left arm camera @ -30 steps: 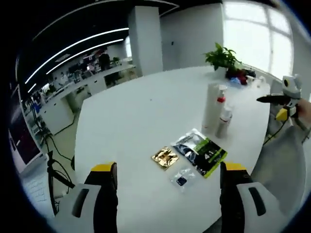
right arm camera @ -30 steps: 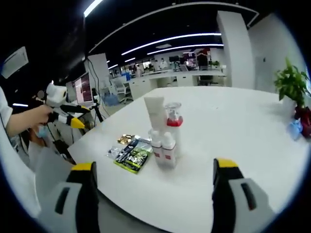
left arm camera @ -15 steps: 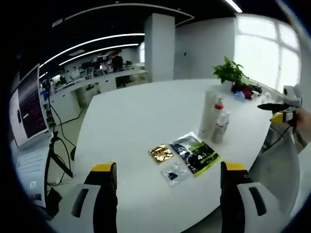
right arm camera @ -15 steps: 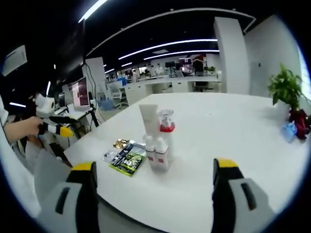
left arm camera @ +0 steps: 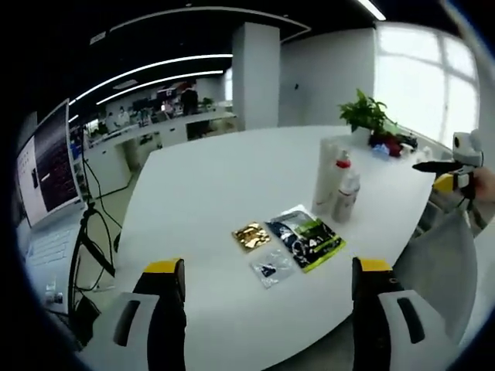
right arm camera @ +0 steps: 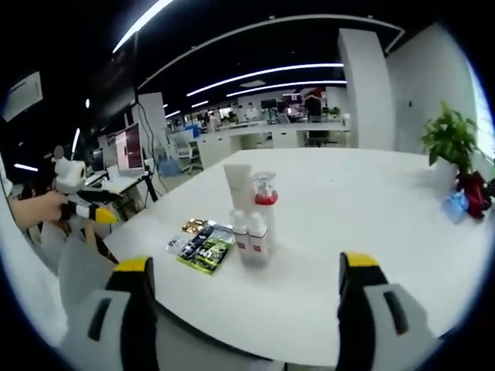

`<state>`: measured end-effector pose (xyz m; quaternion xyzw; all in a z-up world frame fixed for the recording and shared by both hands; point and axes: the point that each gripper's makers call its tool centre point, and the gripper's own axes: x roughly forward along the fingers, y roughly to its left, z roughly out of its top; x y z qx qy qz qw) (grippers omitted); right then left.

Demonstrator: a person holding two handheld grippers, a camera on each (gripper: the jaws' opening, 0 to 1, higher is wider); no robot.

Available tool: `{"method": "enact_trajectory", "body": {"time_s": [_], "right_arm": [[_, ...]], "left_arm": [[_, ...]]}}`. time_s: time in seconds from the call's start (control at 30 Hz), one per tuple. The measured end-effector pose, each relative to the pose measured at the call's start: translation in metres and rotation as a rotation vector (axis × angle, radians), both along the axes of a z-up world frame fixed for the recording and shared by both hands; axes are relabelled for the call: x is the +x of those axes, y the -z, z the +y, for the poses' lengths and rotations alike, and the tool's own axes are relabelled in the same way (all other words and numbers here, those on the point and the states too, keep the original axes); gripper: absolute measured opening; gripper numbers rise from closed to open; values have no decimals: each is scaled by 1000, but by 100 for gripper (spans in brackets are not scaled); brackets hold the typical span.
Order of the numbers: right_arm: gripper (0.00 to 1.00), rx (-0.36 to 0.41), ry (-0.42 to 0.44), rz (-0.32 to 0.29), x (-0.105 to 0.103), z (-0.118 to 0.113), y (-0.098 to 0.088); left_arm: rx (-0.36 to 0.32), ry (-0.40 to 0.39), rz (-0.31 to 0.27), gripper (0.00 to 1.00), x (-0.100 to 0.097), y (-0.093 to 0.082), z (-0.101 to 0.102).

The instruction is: Arrange the skincare products in the storage area until every visible bottle or jar stands upright without overlapping.

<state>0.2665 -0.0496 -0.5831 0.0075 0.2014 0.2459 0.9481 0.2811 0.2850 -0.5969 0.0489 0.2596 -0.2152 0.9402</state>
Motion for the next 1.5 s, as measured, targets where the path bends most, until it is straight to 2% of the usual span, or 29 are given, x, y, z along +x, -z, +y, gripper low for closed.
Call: {"method": "enact_trajectory", "body": {"time_s": [0.33,1.5], "right_arm": [[100,1,-9,3,1,3,2],[100,15,4,23,4,1,11]], "left_arm": [[-6,-15,11,86,-3,1,7],[-5,2,35,85,-1,10,0]]}}
